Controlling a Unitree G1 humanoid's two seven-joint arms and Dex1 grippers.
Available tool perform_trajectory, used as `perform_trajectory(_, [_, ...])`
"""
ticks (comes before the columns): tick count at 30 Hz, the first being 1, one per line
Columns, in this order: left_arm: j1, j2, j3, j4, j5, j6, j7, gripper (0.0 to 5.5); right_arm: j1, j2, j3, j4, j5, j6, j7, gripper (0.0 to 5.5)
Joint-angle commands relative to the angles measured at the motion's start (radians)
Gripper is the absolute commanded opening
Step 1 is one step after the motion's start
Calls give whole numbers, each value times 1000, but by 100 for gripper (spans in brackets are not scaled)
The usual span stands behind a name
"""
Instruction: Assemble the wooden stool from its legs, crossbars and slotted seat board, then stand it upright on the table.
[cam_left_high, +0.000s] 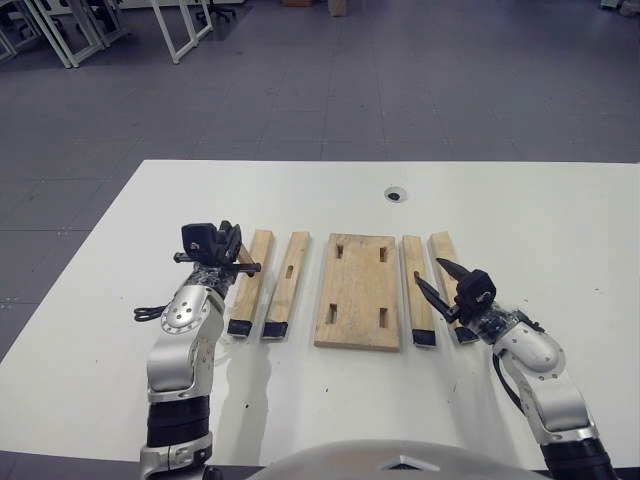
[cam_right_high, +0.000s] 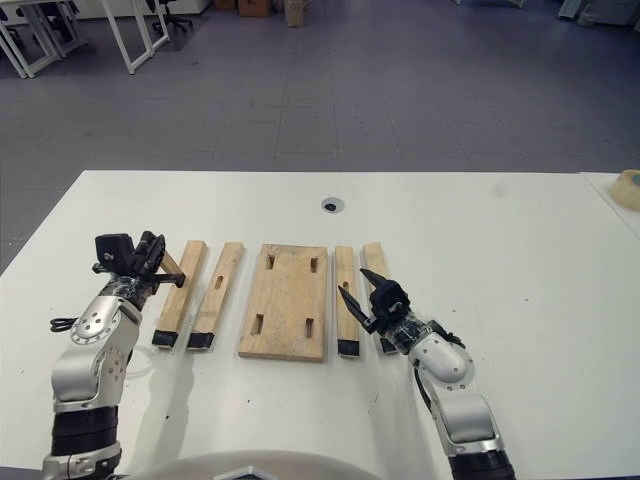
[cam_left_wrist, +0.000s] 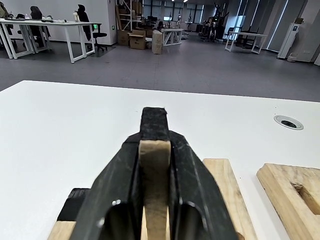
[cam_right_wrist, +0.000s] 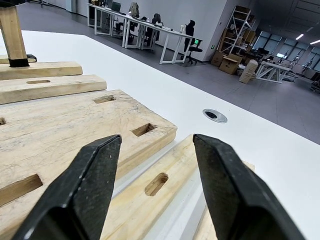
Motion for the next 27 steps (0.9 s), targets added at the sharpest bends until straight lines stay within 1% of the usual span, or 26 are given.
perform_trajectory(1, [-12,-6,-23,-14,7,55,-1,41,-9,-2,-1,1,-6,11,0,263])
perform_trajectory(2, [-17,-11,-20,-24,3,43,-3,79,-6,-1,-1,-1,-6,11,-2,263])
perform_trajectory(7, [-12,-39,10,-132,3,-47,16,154,8,0,9,-6,-12,13,-1,263])
perform_trajectory(9, [-52,-35,41,-200,-18,-50,28,154,14,2,10,-9,-11,14,-4,263])
perform_trajectory(12, [-209,9,71,-216,-34,-8,37,154,16,4,12,-10,-12,16,-6,263])
perform_trajectory(15, [-406,31,51,-68,-29,24,24,154,20,10,14,-13,-17,16,-11,263])
perform_trajectory(17, [-489,45,30,42,-4,21,10,154,20,11,17,-15,-20,17,-9,263])
perform_trajectory(21, [-508,65,34,135,12,61,11,154,17,9,15,-17,-22,17,-7,263])
perform_trajectory(27, [-401,47,52,164,16,117,37,154,16,13,23,-8,-24,15,-4,263])
